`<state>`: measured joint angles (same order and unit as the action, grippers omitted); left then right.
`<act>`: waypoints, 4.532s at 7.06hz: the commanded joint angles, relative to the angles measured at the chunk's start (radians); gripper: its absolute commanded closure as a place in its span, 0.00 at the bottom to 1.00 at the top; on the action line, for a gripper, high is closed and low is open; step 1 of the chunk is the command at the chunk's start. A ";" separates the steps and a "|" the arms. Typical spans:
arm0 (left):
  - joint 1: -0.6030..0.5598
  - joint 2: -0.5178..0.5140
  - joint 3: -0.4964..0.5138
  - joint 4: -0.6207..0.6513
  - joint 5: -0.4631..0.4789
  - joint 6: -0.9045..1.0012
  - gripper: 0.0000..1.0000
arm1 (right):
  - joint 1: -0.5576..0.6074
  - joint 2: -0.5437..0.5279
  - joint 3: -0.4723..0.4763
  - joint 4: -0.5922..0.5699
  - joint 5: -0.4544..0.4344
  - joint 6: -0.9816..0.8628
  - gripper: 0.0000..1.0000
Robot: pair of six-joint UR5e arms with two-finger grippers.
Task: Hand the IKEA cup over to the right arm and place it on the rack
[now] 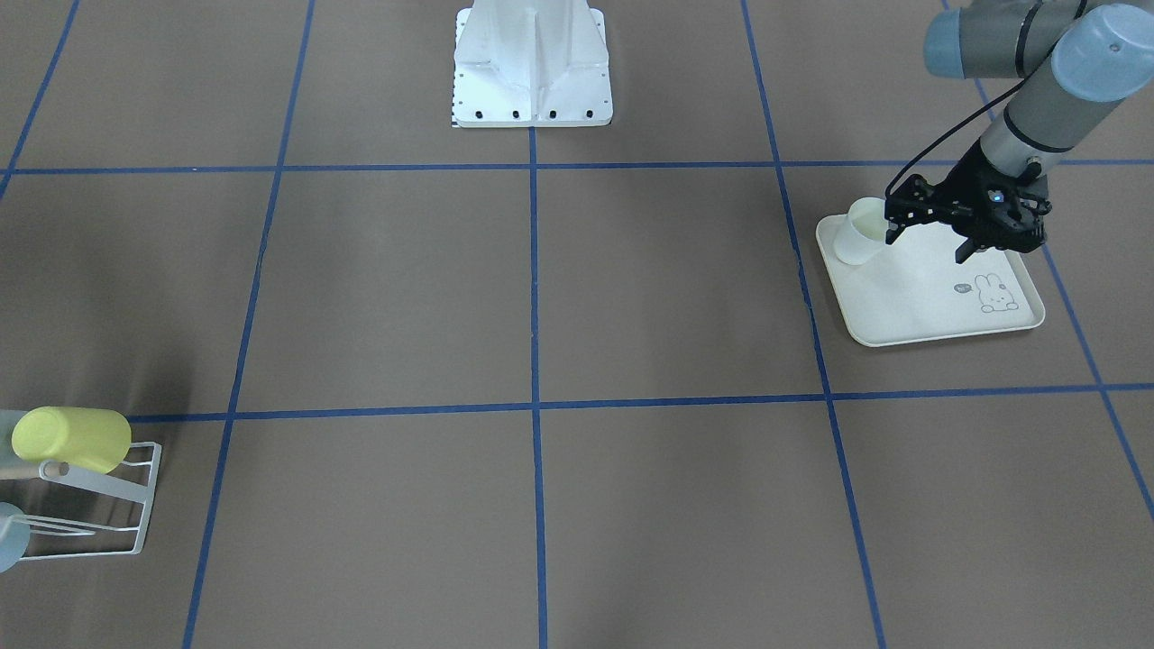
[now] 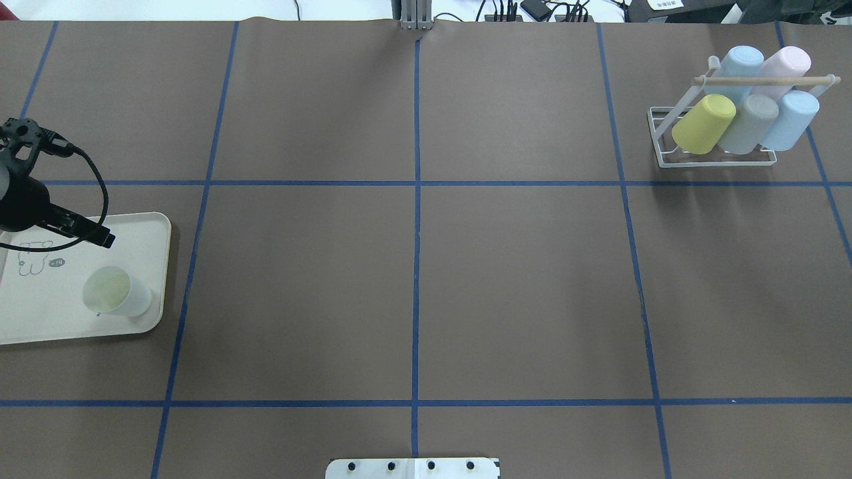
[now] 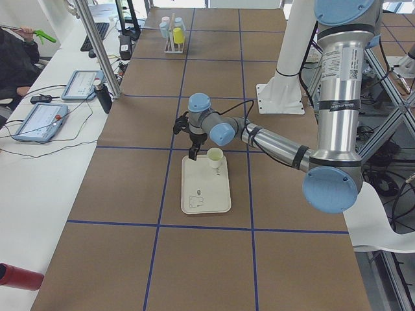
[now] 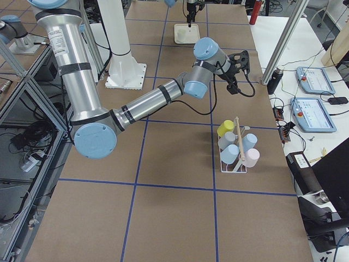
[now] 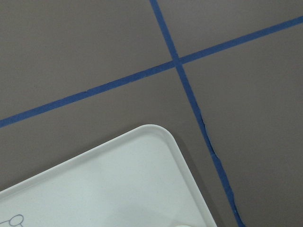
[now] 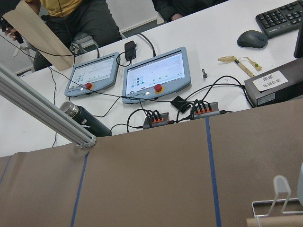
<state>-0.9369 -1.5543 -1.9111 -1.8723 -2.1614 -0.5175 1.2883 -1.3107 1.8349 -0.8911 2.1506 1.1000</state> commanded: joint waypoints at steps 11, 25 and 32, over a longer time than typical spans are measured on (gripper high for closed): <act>0.107 0.066 0.014 0.005 -0.003 0.001 0.51 | 0.000 0.001 -0.005 0.001 0.002 0.003 0.00; -0.109 -0.200 -0.069 0.005 0.144 -0.638 1.00 | -0.023 0.008 -0.008 0.001 0.015 0.023 0.00; 0.131 -0.285 0.084 -0.610 0.454 -1.474 1.00 | -0.332 0.056 -0.023 0.365 -0.312 0.614 0.00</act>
<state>-0.8337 -1.8361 -1.8591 -2.3412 -1.7488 -1.8717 1.0226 -1.2550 1.8110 -0.5971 1.9284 1.6081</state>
